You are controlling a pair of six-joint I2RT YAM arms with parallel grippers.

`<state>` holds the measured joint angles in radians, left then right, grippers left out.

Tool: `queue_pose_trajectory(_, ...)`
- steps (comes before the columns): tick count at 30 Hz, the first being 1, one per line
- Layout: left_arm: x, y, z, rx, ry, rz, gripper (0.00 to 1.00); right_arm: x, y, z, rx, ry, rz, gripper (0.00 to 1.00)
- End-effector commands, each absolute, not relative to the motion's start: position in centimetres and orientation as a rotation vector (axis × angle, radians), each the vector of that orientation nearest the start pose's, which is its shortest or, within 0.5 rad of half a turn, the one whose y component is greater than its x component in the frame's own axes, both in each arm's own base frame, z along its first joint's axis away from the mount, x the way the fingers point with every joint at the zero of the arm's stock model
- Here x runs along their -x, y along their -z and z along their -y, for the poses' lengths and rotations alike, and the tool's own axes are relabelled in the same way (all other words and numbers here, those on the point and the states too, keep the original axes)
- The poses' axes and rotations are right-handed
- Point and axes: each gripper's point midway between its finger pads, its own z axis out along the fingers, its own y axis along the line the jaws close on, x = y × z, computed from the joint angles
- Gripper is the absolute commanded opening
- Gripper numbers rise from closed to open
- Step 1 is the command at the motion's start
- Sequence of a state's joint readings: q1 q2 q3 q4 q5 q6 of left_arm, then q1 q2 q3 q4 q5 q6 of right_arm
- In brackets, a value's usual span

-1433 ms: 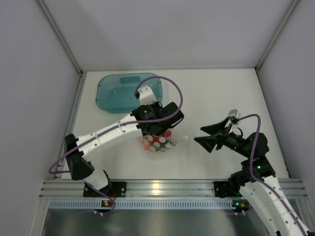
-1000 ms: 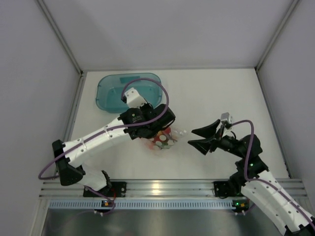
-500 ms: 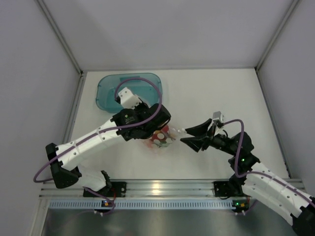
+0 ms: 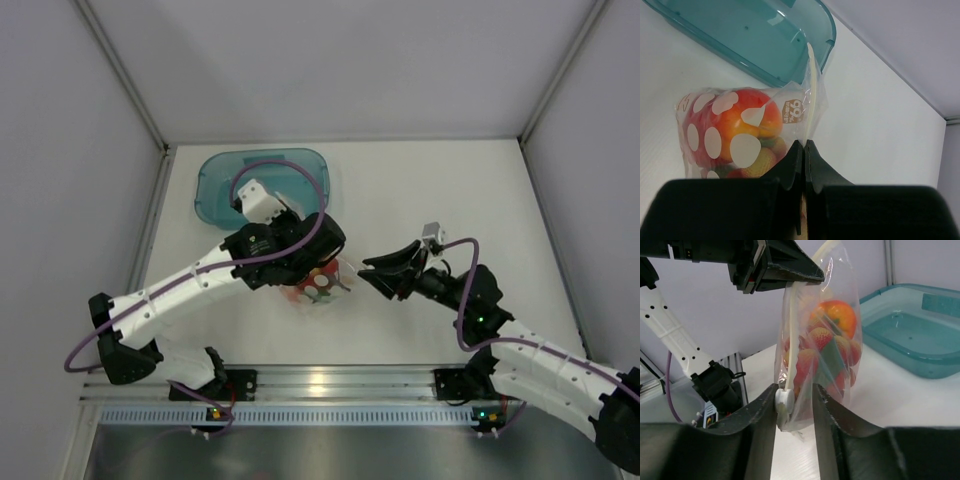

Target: Open the zip-top bag and remove the fake food

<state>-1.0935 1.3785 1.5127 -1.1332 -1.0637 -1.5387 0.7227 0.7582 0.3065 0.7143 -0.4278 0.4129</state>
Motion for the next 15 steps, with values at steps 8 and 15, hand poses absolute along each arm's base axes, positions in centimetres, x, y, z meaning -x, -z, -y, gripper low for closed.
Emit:
queue_pose_trajectory(8,-25.8,-32.7,19.8,0.839,0.345,-1.754,0.0,-15.9,-28.9,-27.1,0.609,-1.251,-1.175,0.38)
queue_pose_trajectory(15,-25.7,-32.8,19.9,0.853,0.361,-1.751,0.0,-15.7,-28.4,-27.3,0.607,-1.262,-1.178,0.3)
